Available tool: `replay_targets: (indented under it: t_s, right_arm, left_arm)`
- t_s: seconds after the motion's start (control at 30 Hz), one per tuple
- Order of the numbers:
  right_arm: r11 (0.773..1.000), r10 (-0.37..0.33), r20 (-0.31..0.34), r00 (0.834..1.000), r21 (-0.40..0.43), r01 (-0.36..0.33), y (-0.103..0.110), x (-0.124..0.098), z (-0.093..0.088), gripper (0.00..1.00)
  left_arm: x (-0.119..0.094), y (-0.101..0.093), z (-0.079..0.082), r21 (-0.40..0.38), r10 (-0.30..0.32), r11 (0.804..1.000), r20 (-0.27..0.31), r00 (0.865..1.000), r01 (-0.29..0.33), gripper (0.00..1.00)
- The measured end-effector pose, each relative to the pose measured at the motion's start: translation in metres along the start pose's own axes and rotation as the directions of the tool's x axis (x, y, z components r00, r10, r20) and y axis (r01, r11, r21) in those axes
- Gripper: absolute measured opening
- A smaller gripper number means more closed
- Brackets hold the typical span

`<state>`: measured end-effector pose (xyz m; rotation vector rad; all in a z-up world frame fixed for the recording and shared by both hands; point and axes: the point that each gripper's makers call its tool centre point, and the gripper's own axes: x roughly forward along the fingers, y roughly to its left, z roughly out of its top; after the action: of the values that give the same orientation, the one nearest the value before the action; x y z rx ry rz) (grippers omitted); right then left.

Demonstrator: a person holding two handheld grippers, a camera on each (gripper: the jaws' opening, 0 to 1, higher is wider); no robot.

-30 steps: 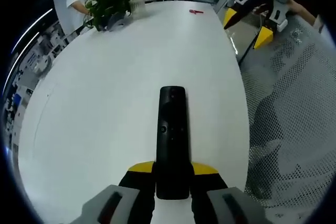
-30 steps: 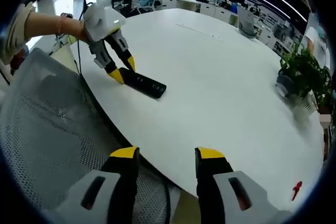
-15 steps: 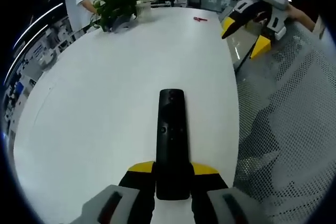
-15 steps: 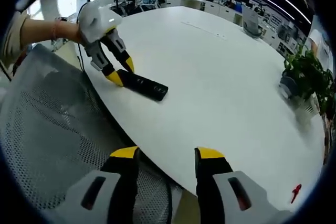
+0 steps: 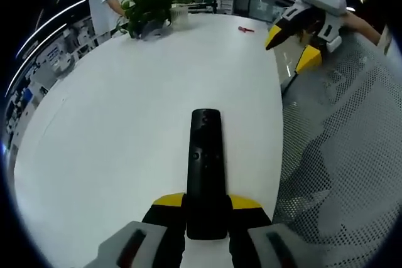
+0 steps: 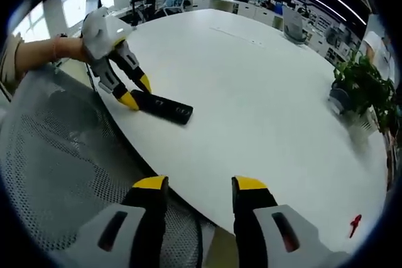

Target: Press the specified remote control buttons in sequence, fully releasing each button before pressing the next.

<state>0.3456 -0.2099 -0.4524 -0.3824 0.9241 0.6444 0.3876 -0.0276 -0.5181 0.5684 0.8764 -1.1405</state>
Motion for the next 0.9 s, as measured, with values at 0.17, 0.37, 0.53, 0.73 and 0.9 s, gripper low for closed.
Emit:
replay_targets:
  t_s: [0.17, 0.37, 0.53, 0.73, 0.9]
  right_arm:
    - [1.000, 0.003, -0.013, 1.000, 0.008, -0.002, 0.000, 0.001, -0.002, 0.41]
    - [1.000, 0.011, -0.034, 0.999, -0.002, -0.011, 0.001, 0.003, -0.005, 0.41]
    - [1.000, 0.013, -0.048, 0.999, 0.003, -0.013, 0.001, 0.003, -0.007, 0.40]
    - [1.000, 0.021, -0.065, 0.998, -0.005, -0.021, 0.003, 0.004, -0.009, 0.40]
    - [1.000, 0.025, -0.071, 0.997, -0.011, -0.026, 0.004, 0.005, -0.010, 0.40]
  left_arm:
    - [0.001, -0.009, 0.002, 0.021, -0.042, 0.999, 0.014, 0.999, 0.042, 0.25]
    - [0.006, -0.026, 0.008, 0.106, -0.103, 0.989, 0.008, 0.995, 0.101, 0.25]
    - [0.007, -0.031, 0.010, 0.139, -0.133, 0.982, 0.007, 0.991, 0.130, 0.25]
    - [0.008, -0.038, 0.011, 0.183, -0.167, 0.970, 0.007, 0.986, 0.162, 0.25]
    - [0.009, -0.044, 0.010, 0.317, -0.192, 0.932, 0.022, 0.981, 0.175, 0.25]
